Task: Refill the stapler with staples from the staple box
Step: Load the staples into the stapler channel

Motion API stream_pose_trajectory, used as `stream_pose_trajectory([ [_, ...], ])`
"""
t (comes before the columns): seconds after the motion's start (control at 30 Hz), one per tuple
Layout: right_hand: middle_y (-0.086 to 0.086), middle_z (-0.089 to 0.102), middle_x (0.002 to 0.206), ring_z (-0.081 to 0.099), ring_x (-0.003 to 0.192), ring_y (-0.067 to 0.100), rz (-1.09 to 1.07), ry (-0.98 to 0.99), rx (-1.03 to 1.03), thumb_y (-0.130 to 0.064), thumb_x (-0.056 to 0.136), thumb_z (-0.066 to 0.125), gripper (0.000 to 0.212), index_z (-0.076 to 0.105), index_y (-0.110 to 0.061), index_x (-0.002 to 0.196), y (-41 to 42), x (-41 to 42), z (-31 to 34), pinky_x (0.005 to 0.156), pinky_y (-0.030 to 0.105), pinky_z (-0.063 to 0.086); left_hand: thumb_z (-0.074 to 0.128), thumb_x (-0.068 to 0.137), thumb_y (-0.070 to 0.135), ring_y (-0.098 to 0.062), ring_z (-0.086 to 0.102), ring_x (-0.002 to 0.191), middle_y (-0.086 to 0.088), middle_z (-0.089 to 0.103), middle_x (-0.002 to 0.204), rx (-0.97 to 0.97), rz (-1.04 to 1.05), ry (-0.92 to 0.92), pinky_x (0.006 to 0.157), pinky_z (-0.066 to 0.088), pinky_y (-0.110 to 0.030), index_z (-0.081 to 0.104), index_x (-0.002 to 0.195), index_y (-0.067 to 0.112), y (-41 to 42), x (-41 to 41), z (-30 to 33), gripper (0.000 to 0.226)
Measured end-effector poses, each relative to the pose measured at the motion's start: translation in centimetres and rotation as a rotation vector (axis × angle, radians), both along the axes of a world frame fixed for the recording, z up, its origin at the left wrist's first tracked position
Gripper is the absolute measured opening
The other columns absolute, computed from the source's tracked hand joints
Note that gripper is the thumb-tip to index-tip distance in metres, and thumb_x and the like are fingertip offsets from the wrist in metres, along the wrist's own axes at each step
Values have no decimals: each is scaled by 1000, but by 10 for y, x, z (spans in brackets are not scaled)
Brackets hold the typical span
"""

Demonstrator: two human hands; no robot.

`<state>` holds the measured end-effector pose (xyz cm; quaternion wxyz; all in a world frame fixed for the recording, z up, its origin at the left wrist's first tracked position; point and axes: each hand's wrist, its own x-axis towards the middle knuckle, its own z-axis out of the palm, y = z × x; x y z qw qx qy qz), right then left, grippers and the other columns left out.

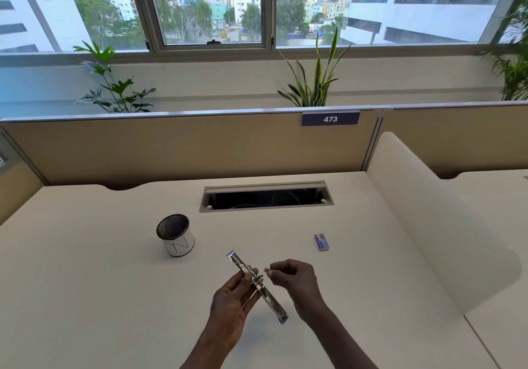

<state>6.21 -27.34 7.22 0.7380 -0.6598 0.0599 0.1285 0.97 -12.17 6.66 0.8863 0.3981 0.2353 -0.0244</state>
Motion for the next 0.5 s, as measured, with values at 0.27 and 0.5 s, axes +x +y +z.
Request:
stream_pose_trajectory([
  [0.27,-7,78,73,73,68,2,52,-360,-353,-16,75,81,5,81,-19,78,17,-6,23,64,14,55,66,78,9,-25,75,94,-20,75,107,-51,5,-79,70,61,-31,68,111,-4,4,1,8,36],
  [0.5,-6,78,74,73,69,3,91,-390,-395,-13,76,77,9,82,-18,81,19,-11,29,68,22,60,65,80,10,-26,74,97,-20,75,108,-28,-5,-102,73,61,-32,75,102,0,8,0,7,26],
])
